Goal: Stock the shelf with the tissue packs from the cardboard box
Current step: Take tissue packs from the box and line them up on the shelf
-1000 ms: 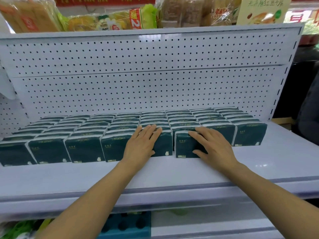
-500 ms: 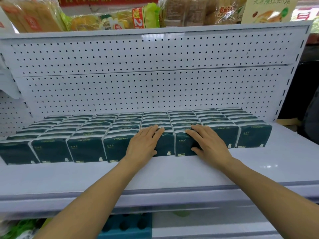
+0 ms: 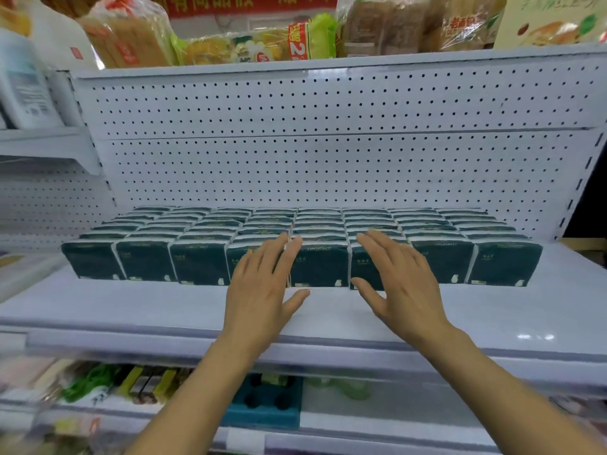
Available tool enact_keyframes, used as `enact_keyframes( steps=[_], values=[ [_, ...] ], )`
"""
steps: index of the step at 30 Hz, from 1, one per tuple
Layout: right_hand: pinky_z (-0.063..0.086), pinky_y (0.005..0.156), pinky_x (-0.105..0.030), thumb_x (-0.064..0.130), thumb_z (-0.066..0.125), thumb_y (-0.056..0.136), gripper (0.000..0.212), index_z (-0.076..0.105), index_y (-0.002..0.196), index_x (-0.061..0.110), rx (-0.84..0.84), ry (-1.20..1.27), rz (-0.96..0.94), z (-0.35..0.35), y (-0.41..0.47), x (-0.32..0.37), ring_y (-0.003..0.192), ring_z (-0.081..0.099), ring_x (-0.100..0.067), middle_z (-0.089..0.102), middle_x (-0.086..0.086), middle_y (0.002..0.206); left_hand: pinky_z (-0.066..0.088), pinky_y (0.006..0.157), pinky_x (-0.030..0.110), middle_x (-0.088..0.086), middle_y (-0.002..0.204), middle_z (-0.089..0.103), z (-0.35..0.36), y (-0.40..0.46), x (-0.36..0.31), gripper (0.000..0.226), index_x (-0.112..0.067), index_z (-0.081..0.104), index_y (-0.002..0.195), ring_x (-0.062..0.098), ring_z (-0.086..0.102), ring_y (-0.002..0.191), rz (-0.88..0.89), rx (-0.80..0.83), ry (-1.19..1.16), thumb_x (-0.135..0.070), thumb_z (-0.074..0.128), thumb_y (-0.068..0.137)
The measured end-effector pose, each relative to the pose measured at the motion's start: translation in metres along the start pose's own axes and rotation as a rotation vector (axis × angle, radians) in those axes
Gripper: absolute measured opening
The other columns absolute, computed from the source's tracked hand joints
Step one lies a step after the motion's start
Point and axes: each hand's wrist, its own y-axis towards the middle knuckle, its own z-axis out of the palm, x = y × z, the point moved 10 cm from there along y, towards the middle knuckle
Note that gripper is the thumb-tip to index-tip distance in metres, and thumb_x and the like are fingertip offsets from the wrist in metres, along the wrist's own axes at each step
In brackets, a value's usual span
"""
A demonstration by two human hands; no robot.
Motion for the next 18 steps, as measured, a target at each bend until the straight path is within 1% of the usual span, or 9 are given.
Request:
enact_keyframes(
  steps=[2, 5, 7, 10, 14, 16, 18],
  values=[
    [0.044, 0.099, -0.045, 0.039, 0.057, 0.092, 0.058, 0.041, 0.143, 0.016, -0.006, 0.02, -0.037, -0.003, -0.007, 0.023, 0.121, 0.052, -0.026, 0.05, -0.007, 0.142, 0.046, 0.102, 0.047, 0.006, 0.149, 0.045, -0.016, -0.026, 0.007, 0.08, -0.02, 0.034, 0.149, 0.029, 0.051, 0.126, -0.047, 0.001, 0.007, -0.046, 0.069, 0.082],
    [0.043, 0.098, -0.045, 0.042, 0.048, 0.092, 0.058, 0.039, 0.143, 0.017, -0.008, 0.068, -0.085, 0.0, -0.019, 0.066, 0.121, 0.05, -0.025, 0.05, -0.008, 0.142, 0.046, 0.101, 0.048, 0.007, 0.15, 0.042, -0.035, -0.069, 0.024, 0.08, -0.021, 0.033, 0.149, 0.03, 0.051, 0.127, -0.11, 0.031, 0.048, -0.047, 0.068, 0.082],
    [0.044, 0.097, -0.046, 0.042, 0.048, 0.092, 0.057, 0.039, 0.142, 0.017, 0.004, 0.103, -0.127, 0.007, -0.028, 0.099, 0.121, 0.05, -0.027, 0.049, -0.009, 0.141, 0.045, 0.102, 0.049, 0.008, 0.151, 0.041, -0.047, -0.096, 0.039, 0.078, -0.022, 0.033, 0.149, 0.031, 0.05, 0.128, -0.135, 0.057, 0.08, -0.048, 0.066, 0.084],
    [0.045, 0.096, -0.047, 0.041, 0.047, 0.092, 0.056, 0.039, 0.143, 0.018, 0.075, 0.173, -0.184, 0.025, -0.045, 0.155, 0.121, 0.049, -0.029, 0.048, -0.01, 0.143, 0.044, 0.103, 0.05, 0.007, 0.151, 0.041, -0.062, -0.138, 0.074, 0.08, -0.022, 0.033, 0.15, 0.031, 0.048, 0.13, -0.194, 0.117, 0.144, -0.05, 0.067, 0.084],
    [0.046, 0.094, -0.046, 0.045, 0.042, 0.093, 0.058, 0.037, 0.145, 0.019, 0.224, 0.214, -0.259, 0.055, -0.07, 0.243, 0.121, 0.052, -0.03, 0.047, -0.009, 0.145, 0.042, 0.103, 0.047, 0.006, 0.152, 0.04, -0.084, -0.199, 0.131, 0.085, -0.021, 0.031, 0.152, 0.03, 0.049, 0.13, -0.276, 0.221, 0.248, -0.056, 0.066, 0.083],
    [0.048, 0.093, -0.046, 0.047, 0.04, 0.092, 0.059, 0.037, 0.145, 0.021, 0.287, 0.223, -0.264, 0.069, -0.079, 0.288, 0.122, 0.052, -0.03, 0.047, -0.008, 0.144, 0.044, 0.101, 0.047, 0.006, 0.151, 0.042, -0.097, -0.233, 0.163, 0.09, -0.024, 0.028, 0.152, 0.03, 0.051, 0.129, -0.337, 0.278, 0.288, -0.06, 0.068, 0.079],
    [0.048, 0.094, -0.048, 0.048, 0.045, 0.092, 0.059, 0.039, 0.144, 0.022, 0.328, 0.223, -0.239, 0.08, -0.084, 0.331, 0.124, 0.052, -0.03, 0.048, -0.007, 0.144, 0.046, 0.099, 0.048, 0.006, 0.151, 0.043, -0.113, -0.268, 0.195, 0.094, -0.025, 0.027, 0.152, 0.031, 0.052, 0.128, -0.388, 0.339, 0.31, -0.062, 0.069, 0.077]
  ],
)
